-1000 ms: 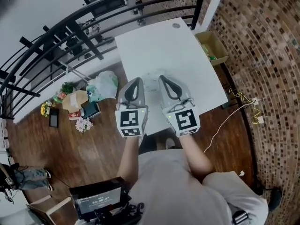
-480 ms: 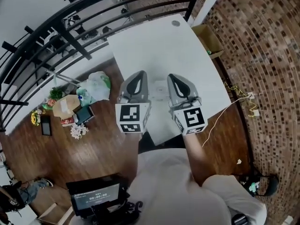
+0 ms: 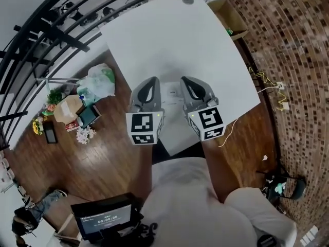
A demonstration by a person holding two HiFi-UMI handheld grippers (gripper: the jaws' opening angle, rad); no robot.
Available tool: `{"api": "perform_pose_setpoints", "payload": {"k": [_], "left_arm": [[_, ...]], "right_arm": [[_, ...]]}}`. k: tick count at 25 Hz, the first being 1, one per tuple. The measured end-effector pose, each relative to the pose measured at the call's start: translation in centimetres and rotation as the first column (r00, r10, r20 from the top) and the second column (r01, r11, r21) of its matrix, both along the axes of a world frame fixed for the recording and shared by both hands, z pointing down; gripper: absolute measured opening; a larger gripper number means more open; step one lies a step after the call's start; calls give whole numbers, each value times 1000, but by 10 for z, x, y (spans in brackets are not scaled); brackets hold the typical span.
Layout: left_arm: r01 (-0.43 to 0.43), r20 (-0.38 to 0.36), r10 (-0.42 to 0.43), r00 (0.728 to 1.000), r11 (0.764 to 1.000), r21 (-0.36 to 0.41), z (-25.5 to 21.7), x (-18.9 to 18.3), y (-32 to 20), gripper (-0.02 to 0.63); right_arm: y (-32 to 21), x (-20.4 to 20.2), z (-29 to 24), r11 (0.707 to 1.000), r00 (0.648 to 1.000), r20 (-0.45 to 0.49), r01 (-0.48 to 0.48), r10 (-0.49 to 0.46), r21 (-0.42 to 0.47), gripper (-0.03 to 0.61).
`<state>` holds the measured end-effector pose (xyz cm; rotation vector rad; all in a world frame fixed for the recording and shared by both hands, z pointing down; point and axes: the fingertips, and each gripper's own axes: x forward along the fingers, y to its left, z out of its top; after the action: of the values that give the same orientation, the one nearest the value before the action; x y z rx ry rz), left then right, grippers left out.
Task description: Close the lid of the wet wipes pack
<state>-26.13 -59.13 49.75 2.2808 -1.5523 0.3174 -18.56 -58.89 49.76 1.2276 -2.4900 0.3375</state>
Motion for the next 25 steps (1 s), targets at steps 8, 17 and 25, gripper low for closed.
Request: {"api": "perform_pose_setpoints", "payload": {"k": [8, 17, 25], "left_arm": [[-4, 16, 5, 1000, 996, -84, 47, 4, -3, 15], [-21, 13, 23, 1000, 991, -132, 66, 9, 3, 15], [-28, 9, 29, 1000, 992, -123, 68, 15, 3, 15]], "right_arm": [[-6, -6, 53, 993, 999, -33, 22, -26, -116, -9], [-12, -7, 82, 983, 995, -87, 36, -52, -181, -9], [11, -5, 87, 972, 995, -67, 54, -71, -228, -9]]}}
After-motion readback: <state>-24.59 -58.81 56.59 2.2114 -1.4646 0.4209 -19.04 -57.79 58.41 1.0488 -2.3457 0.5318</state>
